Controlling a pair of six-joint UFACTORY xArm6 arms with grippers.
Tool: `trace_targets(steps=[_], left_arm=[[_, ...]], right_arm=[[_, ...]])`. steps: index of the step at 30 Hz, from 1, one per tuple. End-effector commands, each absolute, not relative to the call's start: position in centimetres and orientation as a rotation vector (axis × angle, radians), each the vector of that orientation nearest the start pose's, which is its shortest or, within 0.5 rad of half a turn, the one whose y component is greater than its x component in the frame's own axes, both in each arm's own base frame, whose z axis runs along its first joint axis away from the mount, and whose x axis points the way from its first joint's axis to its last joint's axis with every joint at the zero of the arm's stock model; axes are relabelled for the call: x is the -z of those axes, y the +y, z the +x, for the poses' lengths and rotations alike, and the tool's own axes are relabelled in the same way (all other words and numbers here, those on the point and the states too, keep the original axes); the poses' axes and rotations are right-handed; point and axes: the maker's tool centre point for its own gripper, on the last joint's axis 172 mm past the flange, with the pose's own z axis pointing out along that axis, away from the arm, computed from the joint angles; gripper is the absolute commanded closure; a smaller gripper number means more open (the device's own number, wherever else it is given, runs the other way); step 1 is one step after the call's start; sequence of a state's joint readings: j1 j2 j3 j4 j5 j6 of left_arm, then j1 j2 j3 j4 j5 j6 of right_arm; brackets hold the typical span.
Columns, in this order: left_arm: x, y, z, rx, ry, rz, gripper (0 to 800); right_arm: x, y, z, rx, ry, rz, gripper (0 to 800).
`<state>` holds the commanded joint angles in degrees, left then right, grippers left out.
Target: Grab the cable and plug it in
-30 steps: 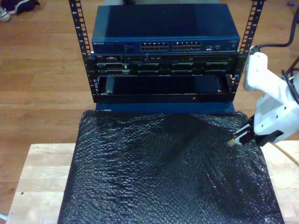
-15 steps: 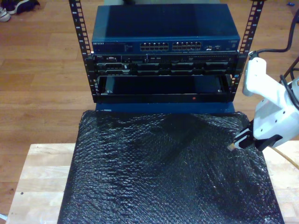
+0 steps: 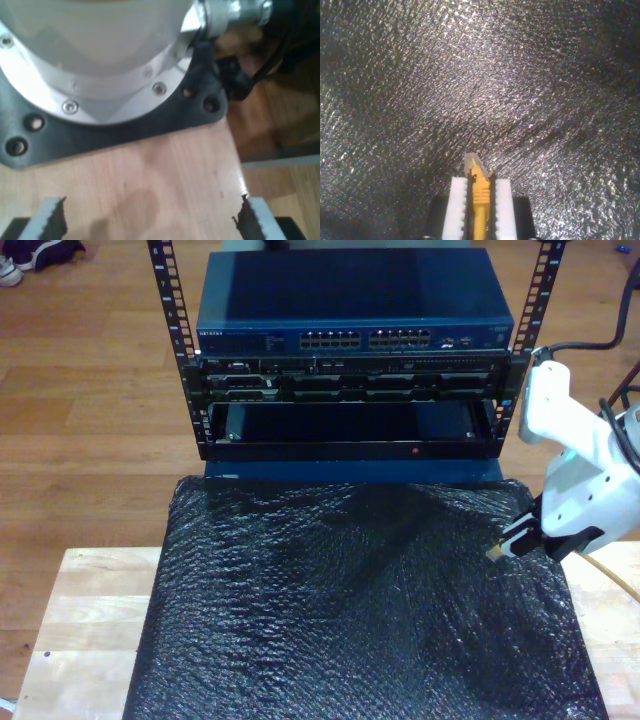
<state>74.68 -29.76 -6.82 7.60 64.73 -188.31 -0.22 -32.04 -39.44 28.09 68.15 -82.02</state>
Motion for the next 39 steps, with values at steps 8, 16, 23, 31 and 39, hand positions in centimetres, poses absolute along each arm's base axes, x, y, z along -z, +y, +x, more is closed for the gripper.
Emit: trace_targets(steps=[8,16,23,31,39], left_arm=[[-3.9,11.6,-0.1,0.381,2.776,-2.255,0],[-3.7,11.1,0.6,0.468,2.762,-2.230,0],[-3.7,11.1,0.6,0.468,2.762,-2.230,0],[-3.7,11.1,0.6,0.468,2.762,-2.230,0],[-3.7,11.1,0.6,0.470,2.762,-2.231,0]], right_arm=[[-26.5,10.4,34.6,0.501,-1.641,-2.258,800],[-26.2,11.1,34.6,0.491,-1.657,-2.239,800],[-25.6,11.2,34.3,0.473,-1.652,-2.237,800],[-24.4,12.2,33.0,0.436,-1.675,-2.206,800],[-23.5,13.7,33.3,0.473,-1.756,-2.189,800]])
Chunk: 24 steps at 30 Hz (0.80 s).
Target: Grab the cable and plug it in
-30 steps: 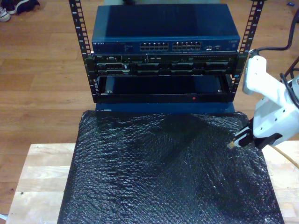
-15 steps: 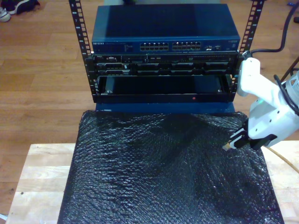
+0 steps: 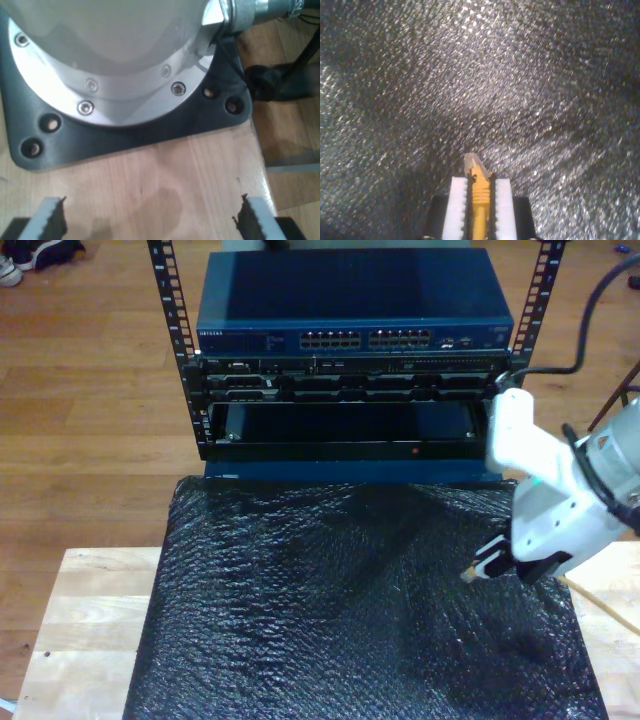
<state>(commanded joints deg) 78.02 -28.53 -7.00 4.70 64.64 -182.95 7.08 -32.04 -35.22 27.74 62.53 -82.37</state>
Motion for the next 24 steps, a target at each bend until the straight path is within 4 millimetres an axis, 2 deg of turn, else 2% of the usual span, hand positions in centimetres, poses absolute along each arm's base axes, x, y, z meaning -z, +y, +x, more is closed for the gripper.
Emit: trace_targets(steps=[4,8,13,19,22,24], left_arm=[[-3.7,11.1,0.6,0.470,2.762,-2.231,0],[-3.7,11.1,0.6,0.468,2.762,-2.230,0],[-3.7,11.1,0.6,0.468,2.762,-2.230,0],[-3.7,11.1,0.6,0.468,2.762,-2.230,0],[-3.7,11.1,0.6,0.468,2.762,-2.230,0],[-3.7,11.1,0.6,0.468,2.762,-2.230,0]], right_arm=[[-24.3,14.7,35.1,0.569,-1.811,-2.199,800],[-25.1,15.7,38.2,0.696,-1.964,-2.214,800],[-24.8,15.9,41.4,0.747,-2.111,-2.225,800],[-27.0,15.6,45.7,0.894,-2.435,-2.184,800],[-29.6,16.3,48.1,0.994,-2.493,-2.168,800],[-30.7,16.7,49.9,1.041,-2.496,-2.174,800]])
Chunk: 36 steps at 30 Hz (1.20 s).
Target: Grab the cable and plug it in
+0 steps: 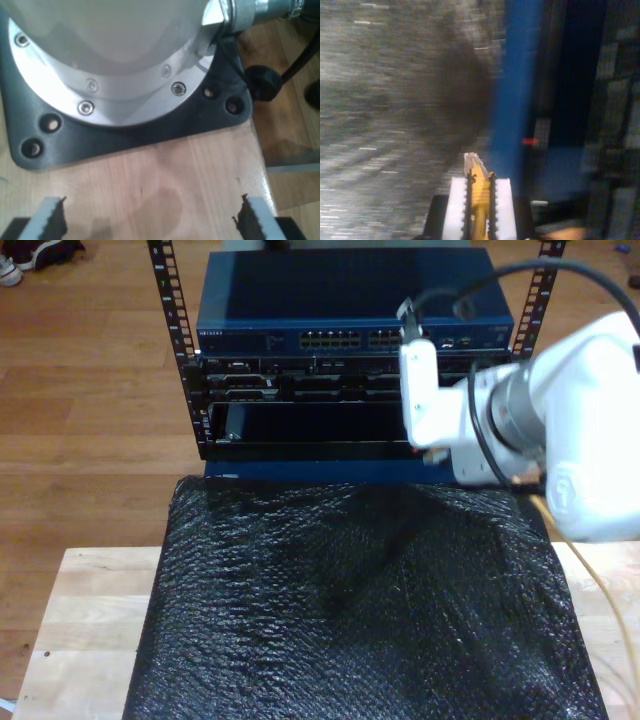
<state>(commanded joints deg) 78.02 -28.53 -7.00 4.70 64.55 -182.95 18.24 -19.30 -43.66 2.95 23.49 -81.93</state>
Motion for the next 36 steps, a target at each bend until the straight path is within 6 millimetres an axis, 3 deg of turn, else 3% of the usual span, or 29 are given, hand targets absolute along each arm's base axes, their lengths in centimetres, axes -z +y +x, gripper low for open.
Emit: trace_targets(steps=[6,12,18,26,36], left_arm=[[-3.7,11.1,0.6,0.468,2.762,-2.230,0],[-3.7,11.1,0.6,0.470,2.762,-2.231,0],[-3.7,11.1,0.6,0.468,2.762,-2.230,0],[-3.7,11.1,0.6,0.470,2.762,-2.231,0],[-3.7,11.1,0.6,0.470,2.762,-2.231,0]], right_arm=[[-30.3,17.4,53.0,-0.917,1.970,1.721,800],[-29.2,17.8,54.3,-0.952,1.941,1.696,800],[-28.2,19.9,53.3,-1.022,1.943,1.621,800],[-27.3,20.4,53.5,-1.049,1.929,1.585,800],[-28.7,22.2,54.3,-1.107,1.928,1.457,800]])
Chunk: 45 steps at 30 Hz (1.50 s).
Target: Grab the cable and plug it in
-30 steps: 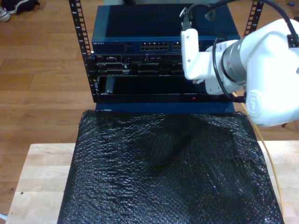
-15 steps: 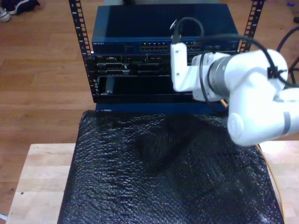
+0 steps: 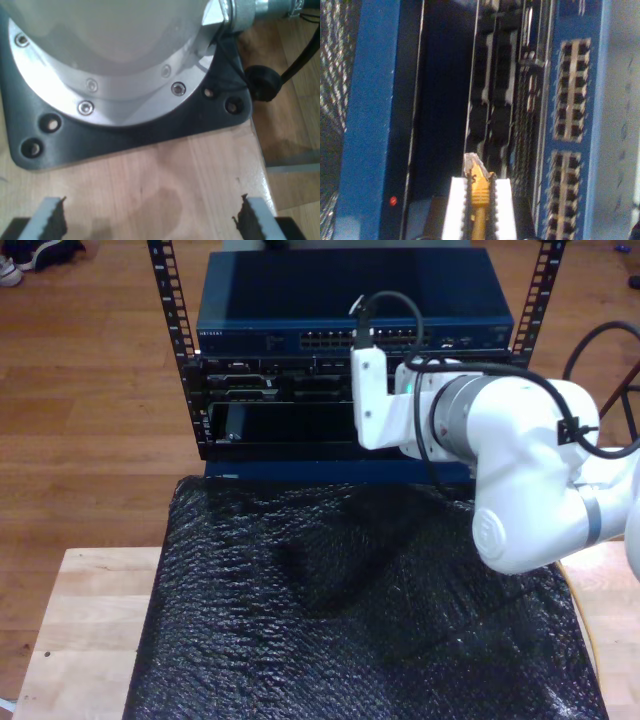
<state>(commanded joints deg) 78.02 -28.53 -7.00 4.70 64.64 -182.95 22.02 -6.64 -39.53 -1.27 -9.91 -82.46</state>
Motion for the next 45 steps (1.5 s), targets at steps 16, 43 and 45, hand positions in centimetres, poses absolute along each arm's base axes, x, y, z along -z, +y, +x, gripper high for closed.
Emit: trace_targets(steps=[16,43,45], left_arm=[[-3.7,11.1,0.6,0.470,2.762,-2.231,0],[-3.7,11.1,0.6,0.468,2.762,-2.230,0],[-3.7,11.1,0.6,0.470,2.762,-2.231,0]], right_arm=[[-28.8,26.1,54.6,-1.229,1.914,1.280,800],[-30.9,22.4,54.1,-1.447,1.638,1.178,800],[-31.0,22.0,54.3,-1.455,1.620,1.173,800]])
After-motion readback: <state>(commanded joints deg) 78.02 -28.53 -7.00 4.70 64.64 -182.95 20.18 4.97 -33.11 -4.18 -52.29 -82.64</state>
